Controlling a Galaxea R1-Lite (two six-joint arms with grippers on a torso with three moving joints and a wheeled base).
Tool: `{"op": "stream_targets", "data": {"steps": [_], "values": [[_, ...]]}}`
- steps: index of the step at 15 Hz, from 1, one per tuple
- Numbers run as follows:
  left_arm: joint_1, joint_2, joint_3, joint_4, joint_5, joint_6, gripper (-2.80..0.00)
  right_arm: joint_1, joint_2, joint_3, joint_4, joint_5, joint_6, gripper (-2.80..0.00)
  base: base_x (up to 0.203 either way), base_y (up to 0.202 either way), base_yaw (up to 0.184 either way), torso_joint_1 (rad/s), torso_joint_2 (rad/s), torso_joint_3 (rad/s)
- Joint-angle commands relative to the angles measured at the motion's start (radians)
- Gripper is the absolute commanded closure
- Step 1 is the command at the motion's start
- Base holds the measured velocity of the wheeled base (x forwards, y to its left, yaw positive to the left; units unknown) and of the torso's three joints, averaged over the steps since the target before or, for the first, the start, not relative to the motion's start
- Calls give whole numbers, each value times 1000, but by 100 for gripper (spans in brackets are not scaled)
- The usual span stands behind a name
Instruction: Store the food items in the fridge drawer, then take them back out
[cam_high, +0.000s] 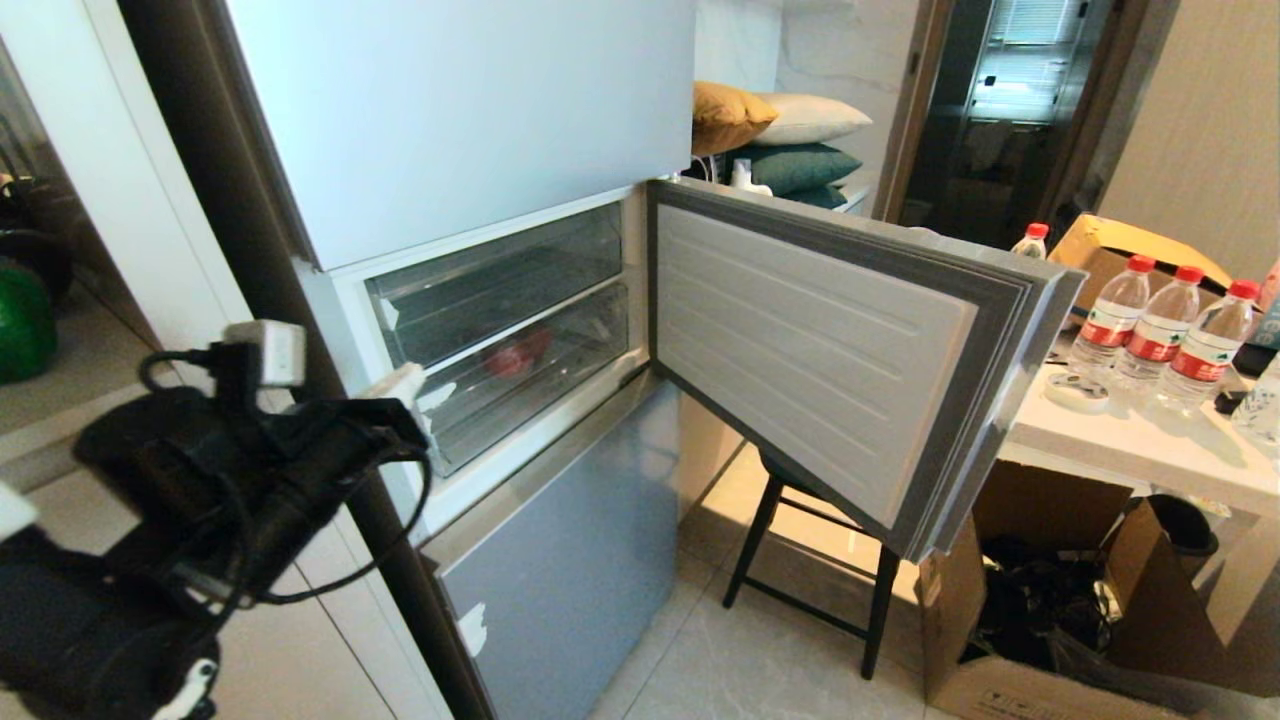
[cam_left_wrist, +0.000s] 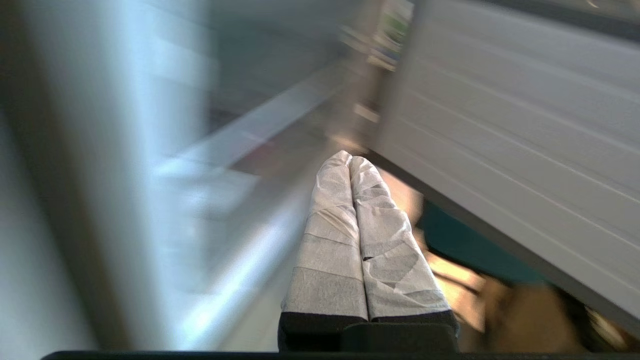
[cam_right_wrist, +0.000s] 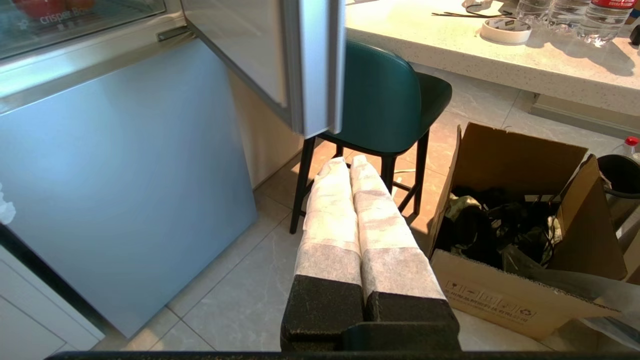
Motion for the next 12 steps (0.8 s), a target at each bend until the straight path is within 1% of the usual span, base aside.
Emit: {"op": "stream_targets", "data": {"steps": [1, 2, 3, 4, 6, 10, 11, 12], "values": [[210, -142, 77, -8, -81, -1, 0, 0, 0, 0, 0, 0, 0, 0, 0, 0, 0, 0, 0, 0], [300, -191, 129, -8, -128, -2, 0, 0, 1, 0, 0, 0, 0, 0, 0, 0, 0, 0, 0, 0], [355, -244, 184, -8, -160, -4, 0, 0, 1, 0, 0, 0, 0, 0, 0, 0, 0, 0, 0, 0], [388, -290, 234, -8, -183, -5, 0, 0, 1, 0, 0, 0, 0, 0, 0, 0, 0, 0, 0, 0], [410, -386, 315, -8, -212, -4, 0, 0, 1, 0, -1, 0, -3, 0, 0, 0, 0, 0, 0, 0], [418, -573, 425, -8, -232, 19, 0, 0, 1, 0, -1, 0, -3, 0, 0, 0, 0, 0, 0, 0], [417, -613, 445, -8, -247, 26, 0, 0, 1, -1, -1, 0, -6, 0, 0, 0, 0, 0, 0, 0], [417, -644, 451, -8, -277, 29, 0, 0, 1, -1, -1, 0, -7, 0, 0, 0, 0, 0, 0, 0]]}}
